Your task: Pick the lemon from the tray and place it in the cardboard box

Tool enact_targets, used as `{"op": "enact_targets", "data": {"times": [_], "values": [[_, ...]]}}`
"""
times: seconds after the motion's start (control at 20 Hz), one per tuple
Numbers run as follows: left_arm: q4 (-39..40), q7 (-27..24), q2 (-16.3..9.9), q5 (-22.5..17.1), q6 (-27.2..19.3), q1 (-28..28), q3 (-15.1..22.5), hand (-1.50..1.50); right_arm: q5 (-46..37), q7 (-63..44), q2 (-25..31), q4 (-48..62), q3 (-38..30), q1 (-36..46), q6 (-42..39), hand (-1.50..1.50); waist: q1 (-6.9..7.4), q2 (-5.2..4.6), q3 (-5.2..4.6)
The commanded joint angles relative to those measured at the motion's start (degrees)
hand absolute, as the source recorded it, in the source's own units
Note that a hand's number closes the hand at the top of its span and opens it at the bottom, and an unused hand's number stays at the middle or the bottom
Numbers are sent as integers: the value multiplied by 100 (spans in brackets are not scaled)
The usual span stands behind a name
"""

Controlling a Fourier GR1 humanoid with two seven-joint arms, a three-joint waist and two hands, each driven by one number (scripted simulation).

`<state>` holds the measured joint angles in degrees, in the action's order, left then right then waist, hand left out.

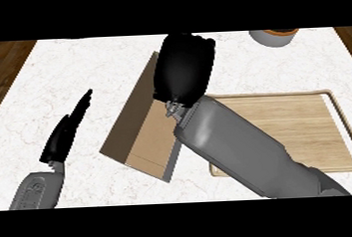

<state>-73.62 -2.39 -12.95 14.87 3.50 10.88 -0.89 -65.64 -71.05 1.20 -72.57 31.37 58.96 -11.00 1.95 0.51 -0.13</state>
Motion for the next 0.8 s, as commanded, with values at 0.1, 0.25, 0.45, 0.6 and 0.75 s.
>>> {"op": "enact_targets", "data": {"times": [0.1,0.25,0.45,0.6,0.75], "values": [[-70,-45,56,71,-138,-87,9,0,862,-1309,-114,146,-547,-693,-87,150,-45,-37,11],[-76,-144,-87,-57,123,-255,-27,0,1463,-1343,-114,-205,-324,-1174,272,-150,-2,-27,11],[-195,-101,137,14,-66,-219,49,0,1235,-427,-114,207,-140,-1170,1596,-150,-33,-70,14],[37,-125,45,70,-139,-69,-64,0,818,-135,-115,-277,-85,-1271,2443,-150,-77,-74,15],[-127,-121,-70,-27,50,-82,-77,0,692,128,-116,-626,-235,-1406,3369,-150,-13,-66,23]]}}
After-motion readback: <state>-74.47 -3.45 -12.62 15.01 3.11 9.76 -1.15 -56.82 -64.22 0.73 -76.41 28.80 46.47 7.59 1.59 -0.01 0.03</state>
